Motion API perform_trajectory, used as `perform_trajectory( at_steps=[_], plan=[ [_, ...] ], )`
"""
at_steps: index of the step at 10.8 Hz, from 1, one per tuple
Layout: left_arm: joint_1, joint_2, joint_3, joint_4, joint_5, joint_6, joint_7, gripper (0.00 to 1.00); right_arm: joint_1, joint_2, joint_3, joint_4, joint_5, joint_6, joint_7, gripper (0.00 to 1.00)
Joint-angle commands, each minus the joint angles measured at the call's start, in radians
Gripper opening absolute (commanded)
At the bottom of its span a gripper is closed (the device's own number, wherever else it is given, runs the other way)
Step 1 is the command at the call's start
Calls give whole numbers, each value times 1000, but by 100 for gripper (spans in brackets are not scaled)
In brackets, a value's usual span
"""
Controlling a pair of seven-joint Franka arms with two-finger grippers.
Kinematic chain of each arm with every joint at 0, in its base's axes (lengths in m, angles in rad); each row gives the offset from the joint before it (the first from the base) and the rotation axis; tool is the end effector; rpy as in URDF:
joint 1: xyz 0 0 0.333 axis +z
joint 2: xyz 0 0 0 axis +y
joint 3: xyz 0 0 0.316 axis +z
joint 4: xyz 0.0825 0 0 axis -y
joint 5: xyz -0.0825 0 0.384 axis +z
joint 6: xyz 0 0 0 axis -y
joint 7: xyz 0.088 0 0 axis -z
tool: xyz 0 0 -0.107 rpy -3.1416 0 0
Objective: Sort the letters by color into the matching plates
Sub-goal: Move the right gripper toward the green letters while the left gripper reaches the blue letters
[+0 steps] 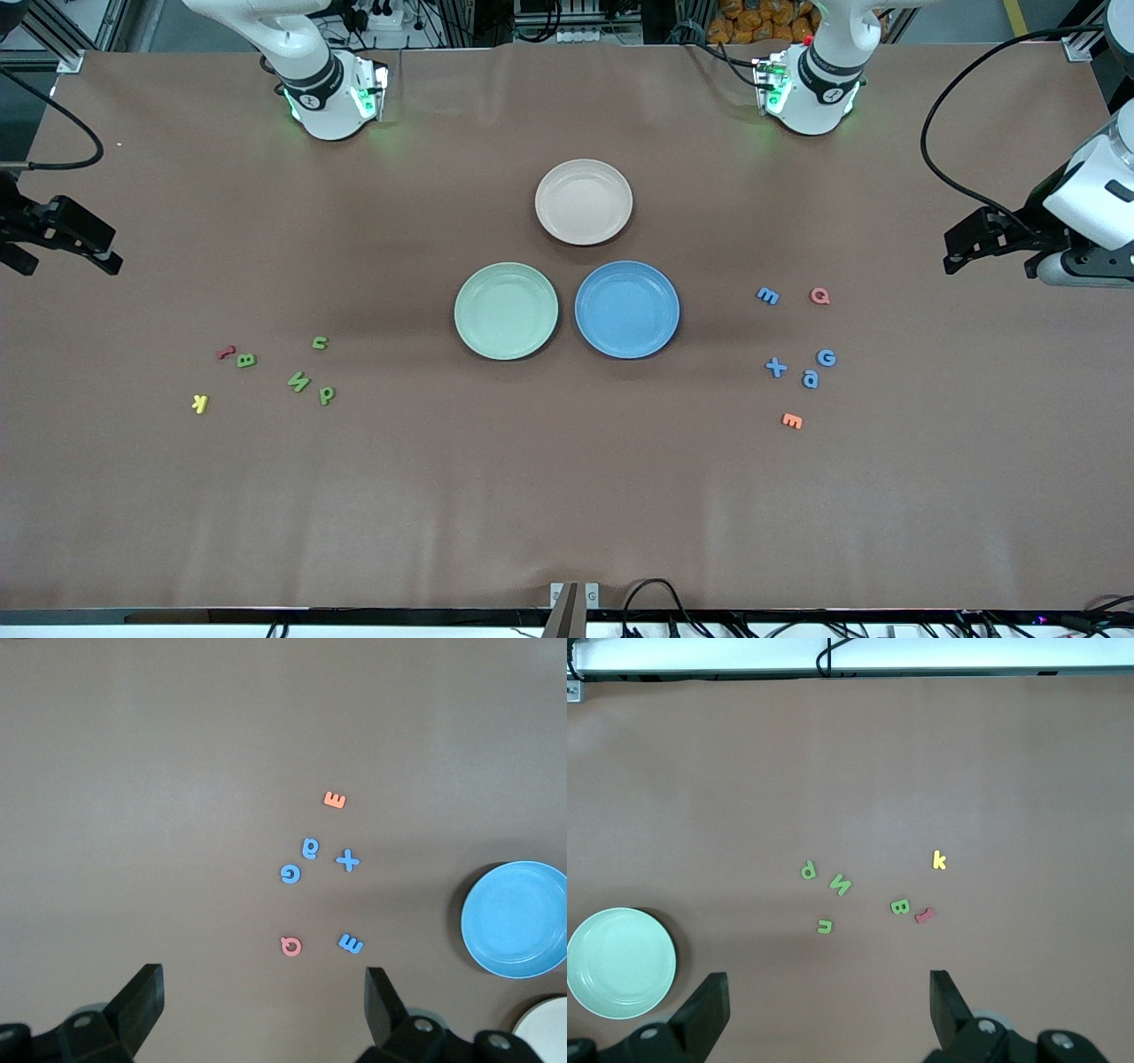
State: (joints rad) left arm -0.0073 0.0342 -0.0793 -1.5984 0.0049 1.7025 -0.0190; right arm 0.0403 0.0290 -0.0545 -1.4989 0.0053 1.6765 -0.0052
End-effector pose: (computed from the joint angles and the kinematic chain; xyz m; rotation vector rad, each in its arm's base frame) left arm 0.5748 -0.0487 0.6041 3.1363 -0.1066 0.1099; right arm 0.5746 -0.0071 0.6526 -3.1306 0.0141 -0.2331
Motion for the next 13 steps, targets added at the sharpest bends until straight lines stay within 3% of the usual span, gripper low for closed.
perform_trajectory(
  at_steps=[1, 7, 13],
  plan=[
    [4, 1, 3, 11, -16, -7, 5, 100, -2, 2, 7, 9, -11, 2, 19, 100],
    [1, 53, -5, -3, 6, -4, -53, 100, -5, 2, 4, 8, -10, 3, 17, 100],
    [44, 36, -7, -270, -51, 211, -33, 100, -5, 29, 4, -9, 2, 29, 19, 100]
  ],
)
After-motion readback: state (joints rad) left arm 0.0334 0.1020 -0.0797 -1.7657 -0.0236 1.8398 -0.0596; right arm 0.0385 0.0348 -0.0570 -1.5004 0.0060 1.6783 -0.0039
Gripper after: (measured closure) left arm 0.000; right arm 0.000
